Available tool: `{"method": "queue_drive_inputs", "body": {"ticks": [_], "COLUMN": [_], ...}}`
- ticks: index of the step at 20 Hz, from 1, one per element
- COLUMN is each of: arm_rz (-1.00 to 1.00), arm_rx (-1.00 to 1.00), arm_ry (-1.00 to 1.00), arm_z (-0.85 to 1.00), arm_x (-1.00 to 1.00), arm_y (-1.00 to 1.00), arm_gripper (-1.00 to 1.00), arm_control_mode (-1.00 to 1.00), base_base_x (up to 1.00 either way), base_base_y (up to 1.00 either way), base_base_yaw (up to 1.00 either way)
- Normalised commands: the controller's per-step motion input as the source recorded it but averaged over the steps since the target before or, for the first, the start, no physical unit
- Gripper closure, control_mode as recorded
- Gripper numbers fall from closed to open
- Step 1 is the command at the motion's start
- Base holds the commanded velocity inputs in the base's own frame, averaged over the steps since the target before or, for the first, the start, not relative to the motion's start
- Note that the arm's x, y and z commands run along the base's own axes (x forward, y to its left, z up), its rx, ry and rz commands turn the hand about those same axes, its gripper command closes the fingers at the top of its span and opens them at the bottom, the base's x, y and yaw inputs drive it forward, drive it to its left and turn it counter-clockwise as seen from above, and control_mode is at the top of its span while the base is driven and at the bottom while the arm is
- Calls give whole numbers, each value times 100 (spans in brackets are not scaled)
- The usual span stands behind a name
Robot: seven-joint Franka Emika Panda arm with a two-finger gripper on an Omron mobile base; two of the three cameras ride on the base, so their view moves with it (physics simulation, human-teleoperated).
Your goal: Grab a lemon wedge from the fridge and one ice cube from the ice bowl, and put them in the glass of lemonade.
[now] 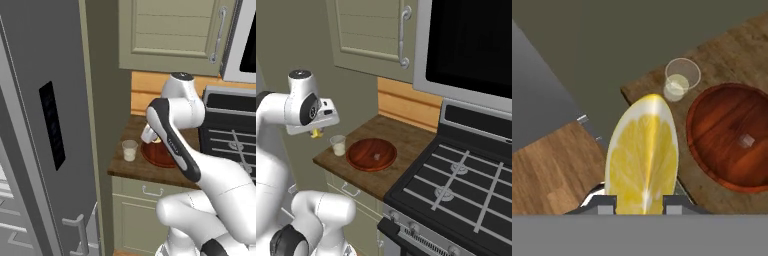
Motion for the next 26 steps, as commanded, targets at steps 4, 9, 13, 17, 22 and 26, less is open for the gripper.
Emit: {"method": "queue_drive_inputs", "body": {"ticks": [4, 9, 13, 17, 22, 26], "arm_rz": [16, 7, 2, 0, 0, 0], "arm_rx": [0, 0, -4, -2, -1, 0], "arm_ry": [0, 0, 0, 0, 0, 0], "arm_z": [-48, -47, -25, -8, 0, 0], "arm_x": [57, 27, 25, 29, 26, 31], "arm_y": [0, 0, 1, 0, 0, 0], "arm_gripper": [100, 100, 100, 100, 100, 100], "arm_control_mode": [-100, -100, -100, -100, -100, -100], "base_base_x": [0, 0, 0, 0, 0, 0], "base_base_y": [0, 0, 0, 0, 0, 0], "base_base_yaw": [0, 0, 0, 0, 0, 0]}}
